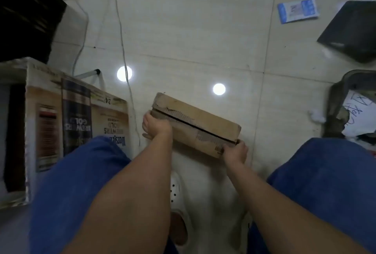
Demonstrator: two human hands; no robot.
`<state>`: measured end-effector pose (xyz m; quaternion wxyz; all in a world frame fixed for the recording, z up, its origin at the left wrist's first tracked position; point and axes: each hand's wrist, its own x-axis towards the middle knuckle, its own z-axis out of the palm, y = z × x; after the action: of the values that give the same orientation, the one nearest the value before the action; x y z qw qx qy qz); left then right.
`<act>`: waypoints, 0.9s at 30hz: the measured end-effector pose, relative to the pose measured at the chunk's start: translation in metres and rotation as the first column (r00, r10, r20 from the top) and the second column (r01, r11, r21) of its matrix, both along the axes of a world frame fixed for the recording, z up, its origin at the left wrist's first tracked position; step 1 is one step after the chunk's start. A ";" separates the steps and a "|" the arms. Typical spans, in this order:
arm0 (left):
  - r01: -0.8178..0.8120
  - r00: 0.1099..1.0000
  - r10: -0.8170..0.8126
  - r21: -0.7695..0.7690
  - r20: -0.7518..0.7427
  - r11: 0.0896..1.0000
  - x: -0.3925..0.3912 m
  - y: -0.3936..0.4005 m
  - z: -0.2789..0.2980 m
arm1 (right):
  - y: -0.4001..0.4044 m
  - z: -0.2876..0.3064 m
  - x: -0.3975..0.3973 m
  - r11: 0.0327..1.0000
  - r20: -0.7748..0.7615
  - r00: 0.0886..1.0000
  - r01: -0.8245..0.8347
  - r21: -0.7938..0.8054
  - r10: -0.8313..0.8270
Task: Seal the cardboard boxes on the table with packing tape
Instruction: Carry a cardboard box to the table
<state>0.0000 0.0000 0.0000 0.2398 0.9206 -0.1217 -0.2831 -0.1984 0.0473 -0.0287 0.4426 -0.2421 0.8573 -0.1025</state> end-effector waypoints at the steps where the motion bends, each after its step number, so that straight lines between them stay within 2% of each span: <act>1: -0.002 1.000 0.001 0.017 0.015 1.000 0.001 0.000 -0.001 | -0.001 -0.002 0.000 1.000 0.004 1.000 0.015 -0.018 -0.015; 7: 0.031 0.999 -0.032 0.021 0.013 0.999 0.010 0.000 -0.012 | -0.011 -0.003 -0.002 0.991 0.025 0.997 0.081 -0.110 -0.079; 17: 0.070 0.995 -0.076 -0.096 -0.060 0.993 0.001 -0.031 0.007 | -0.058 0.014 -0.016 0.967 -0.005 0.980 0.195 -0.167 -0.199; 21: 0.141 0.986 -0.147 -0.077 -0.079 0.987 0.002 -0.039 0.053 | -0.066 0.062 -0.020 0.964 -0.035 0.976 0.206 -0.170 -0.215; 27: 0.152 0.977 -0.169 -0.131 -0.132 0.980 0.026 -0.053 0.166 | -0.082 0.173 -0.007 0.955 -0.034 0.978 0.192 -0.226 -0.204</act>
<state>0.0263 -0.0532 0.1660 0.2790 0.8692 -0.1952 -0.3586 -0.2054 -0.0343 0.1446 0.3759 -0.2057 0.8727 -0.2343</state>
